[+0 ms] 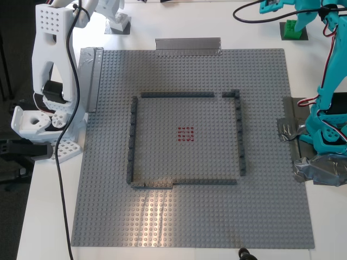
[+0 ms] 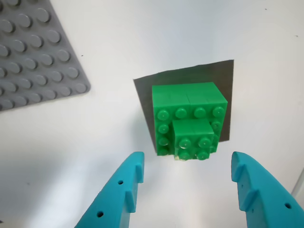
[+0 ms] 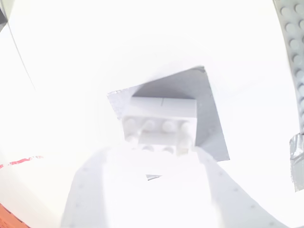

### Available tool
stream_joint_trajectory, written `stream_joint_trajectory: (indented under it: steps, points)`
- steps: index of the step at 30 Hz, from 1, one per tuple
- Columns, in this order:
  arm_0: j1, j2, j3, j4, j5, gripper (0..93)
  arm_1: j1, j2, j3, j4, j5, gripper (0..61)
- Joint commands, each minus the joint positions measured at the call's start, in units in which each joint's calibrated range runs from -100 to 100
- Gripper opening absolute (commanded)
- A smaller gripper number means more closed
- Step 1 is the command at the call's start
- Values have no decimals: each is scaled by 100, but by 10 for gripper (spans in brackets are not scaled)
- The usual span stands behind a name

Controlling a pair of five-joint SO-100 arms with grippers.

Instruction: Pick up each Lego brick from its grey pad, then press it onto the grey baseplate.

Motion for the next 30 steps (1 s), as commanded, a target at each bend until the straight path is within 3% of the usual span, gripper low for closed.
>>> stream_joint_trajectory:
  steps: [1, 12, 16, 22, 30]
  points:
    - [88, 42, -101, -26, 23, 209, -5, -107, -388, 21, 5, 183]
    - [88, 16, -110, -18, 23, 208, 31, -107, -461, 4, 20, 119]
    - [88, 16, -110, -18, 23, 207, 67, -133, -659, 69, -44, 124]
    - [81, 16, -110, -18, 23, 122, 183, -339, -777, 257, -78, 74]
    - [88, 42, -110, -26, -16, 114, 270, -579, -840, 460, -102, 49]
